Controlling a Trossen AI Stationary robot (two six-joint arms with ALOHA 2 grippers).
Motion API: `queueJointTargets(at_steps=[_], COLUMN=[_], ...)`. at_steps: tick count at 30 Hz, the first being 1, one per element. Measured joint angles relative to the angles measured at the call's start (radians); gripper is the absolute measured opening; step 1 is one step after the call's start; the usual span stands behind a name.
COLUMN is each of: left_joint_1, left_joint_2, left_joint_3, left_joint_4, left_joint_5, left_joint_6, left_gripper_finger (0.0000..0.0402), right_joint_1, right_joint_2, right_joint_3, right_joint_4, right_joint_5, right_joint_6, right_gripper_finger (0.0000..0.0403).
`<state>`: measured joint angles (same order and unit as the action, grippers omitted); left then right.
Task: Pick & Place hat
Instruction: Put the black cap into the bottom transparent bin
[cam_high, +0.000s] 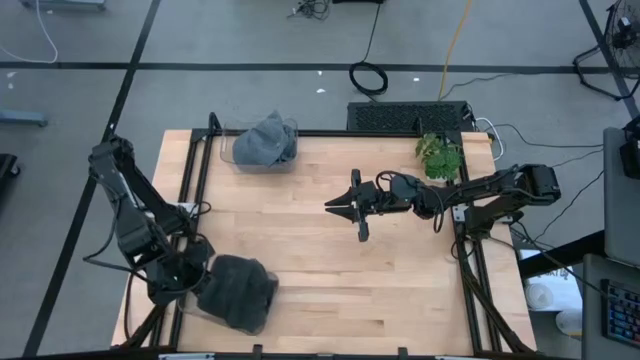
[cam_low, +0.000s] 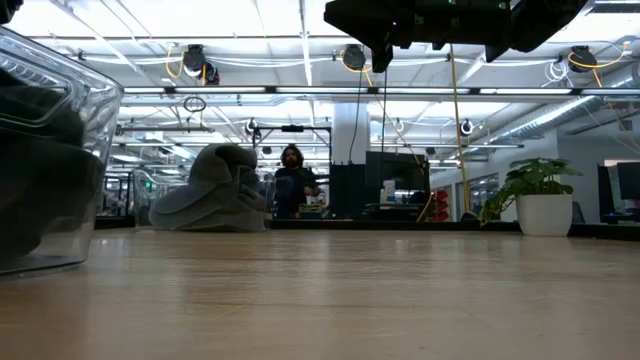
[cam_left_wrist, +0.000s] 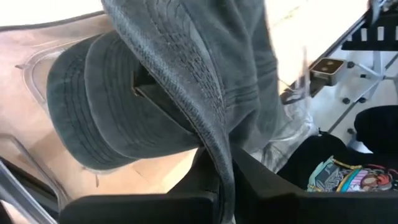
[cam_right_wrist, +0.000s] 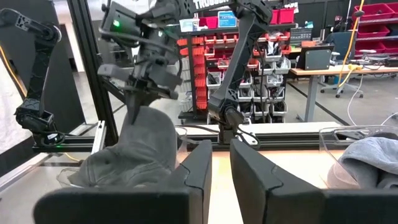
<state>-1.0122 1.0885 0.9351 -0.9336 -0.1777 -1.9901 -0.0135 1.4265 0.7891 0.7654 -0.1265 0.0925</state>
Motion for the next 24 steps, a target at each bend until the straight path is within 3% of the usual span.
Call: queueJointTargets(at_steps=[5,16,24], left_joint_1=[0.000,-0.001,-0.001], left_joint_2=[0.000,-0.104,-0.153], left_joint_3=[-0.056,-0.061,-0.061], left_joint_4=[0.035,0.097,0.093], left_joint_5=[0.049,0.125,0.167], left_joint_6=[-0.068,-0.142,-0.161], left_gripper_finger=[0.0039,0.0216,0.0268], right_joint_1=[0.000,0.000,0.000], right_joint_2=[0.000,0.000,0.000], right_joint_3=[0.000,0.000,0.000], right_joint_4=[0.000,0.003,0.001], right_joint_5=[0.000,0.000,0.000], right_joint_6=[0.000,0.000,0.000], right_gripper_finger=[0.0045,0.0045,0.0045])
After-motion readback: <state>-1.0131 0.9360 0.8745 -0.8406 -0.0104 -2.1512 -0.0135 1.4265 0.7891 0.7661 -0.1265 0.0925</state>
